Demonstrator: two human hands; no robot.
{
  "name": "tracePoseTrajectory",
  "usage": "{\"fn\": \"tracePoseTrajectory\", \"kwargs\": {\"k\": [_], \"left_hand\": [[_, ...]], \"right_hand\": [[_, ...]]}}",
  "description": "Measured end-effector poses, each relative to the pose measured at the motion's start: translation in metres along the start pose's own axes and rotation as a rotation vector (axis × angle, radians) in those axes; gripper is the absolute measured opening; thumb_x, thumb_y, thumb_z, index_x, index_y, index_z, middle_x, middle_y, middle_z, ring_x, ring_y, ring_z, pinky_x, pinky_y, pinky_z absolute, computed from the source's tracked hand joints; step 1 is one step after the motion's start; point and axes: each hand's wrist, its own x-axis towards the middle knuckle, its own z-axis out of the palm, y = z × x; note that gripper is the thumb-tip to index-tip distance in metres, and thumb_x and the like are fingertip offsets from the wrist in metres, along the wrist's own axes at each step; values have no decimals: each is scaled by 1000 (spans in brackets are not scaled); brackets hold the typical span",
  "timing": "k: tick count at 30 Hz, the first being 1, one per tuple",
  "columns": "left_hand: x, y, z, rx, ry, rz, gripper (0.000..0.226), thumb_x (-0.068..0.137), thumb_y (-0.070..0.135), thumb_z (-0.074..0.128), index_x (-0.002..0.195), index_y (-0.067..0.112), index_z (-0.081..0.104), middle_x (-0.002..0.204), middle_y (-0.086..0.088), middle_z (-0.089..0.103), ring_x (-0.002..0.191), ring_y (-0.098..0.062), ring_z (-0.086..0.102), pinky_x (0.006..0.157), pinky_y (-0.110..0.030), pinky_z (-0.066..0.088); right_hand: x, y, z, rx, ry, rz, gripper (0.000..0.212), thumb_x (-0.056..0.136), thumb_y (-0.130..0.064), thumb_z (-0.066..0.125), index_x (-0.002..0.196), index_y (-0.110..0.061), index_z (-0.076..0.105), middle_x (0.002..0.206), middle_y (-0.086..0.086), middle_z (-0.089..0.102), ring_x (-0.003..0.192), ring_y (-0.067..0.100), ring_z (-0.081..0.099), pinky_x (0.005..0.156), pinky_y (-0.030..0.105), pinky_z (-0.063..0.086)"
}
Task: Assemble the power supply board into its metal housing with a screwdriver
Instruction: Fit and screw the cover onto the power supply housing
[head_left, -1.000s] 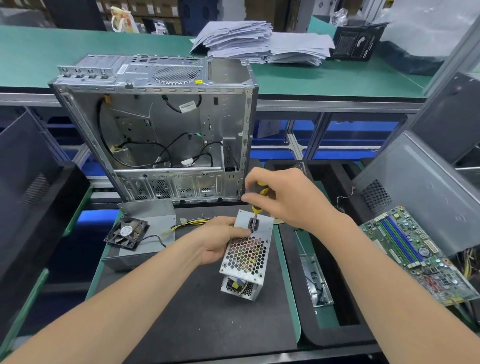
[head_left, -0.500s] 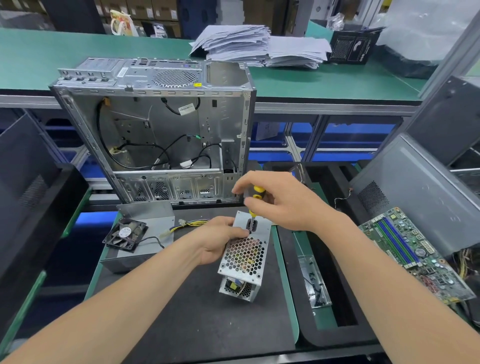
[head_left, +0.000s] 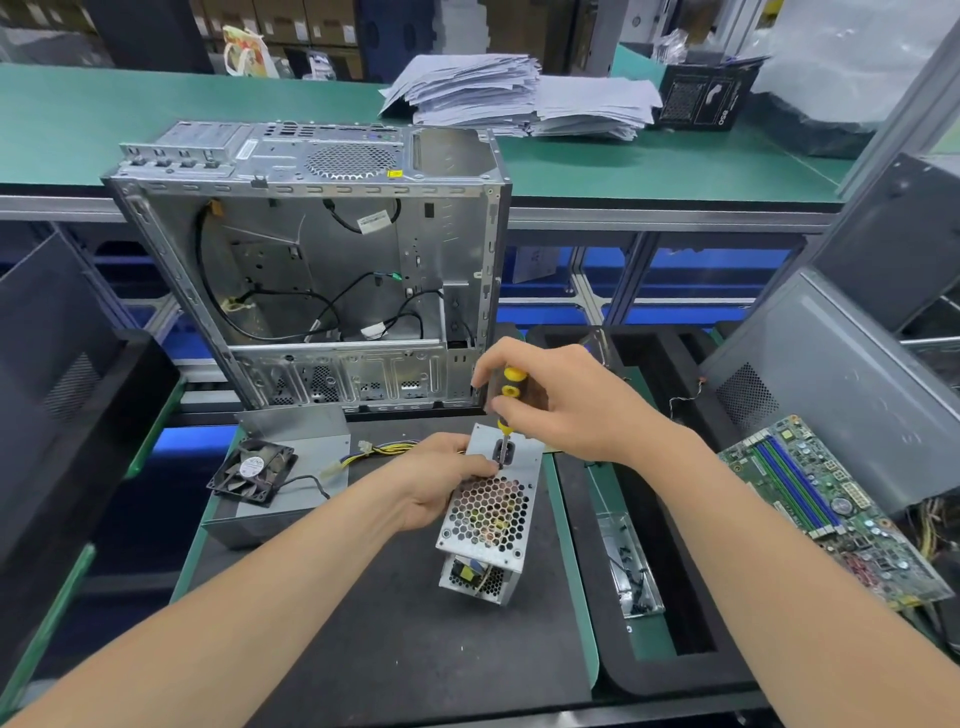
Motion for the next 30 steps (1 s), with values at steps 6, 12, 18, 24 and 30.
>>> {"fn": "tracePoseTrajectory", "kwargs": {"k": [6,12,18,24,30], "left_hand": [[1,1,0,55,32,-4,12,99,4,60,105,6,71,92,-10,78,78,-18,73,69,-31,59],[2,4,-6,70,30,-24,18,98,3,63,114,5,71,107,-15,77,92,-23,72,90,-41,59],[4,19,-10,161,23,-107,12,101,9,60,106,6,70,91,-6,78,72,-13,71,68,-31,60],[13,28,-9,365,132,-68,11,99,22,61,98,14,70,90,-1,76,72,-11,70,69,-28,56],[24,28,2,339,219,37,13,95,19,71,101,28,78,108,-2,77,106,-21,70,98,-39,55]], "right_hand": [[5,2,6,-223,155,13,33,93,-59,66,100,-27,61,67,-10,61,62,7,60,59,24,50],[-1,8,7,72,147,94,18,99,-30,67,109,-34,53,83,-6,67,67,16,68,66,42,59],[0,12,-3,118,309,144,14,100,-24,67,106,-28,55,79,-3,67,66,11,68,61,27,54],[-1,21,-2,92,331,176,14,100,-24,66,104,-30,53,78,-10,65,64,13,68,58,25,53],[2,27,6,50,316,184,14,100,-28,66,106,-31,53,79,-15,63,68,13,64,59,21,50]]}}
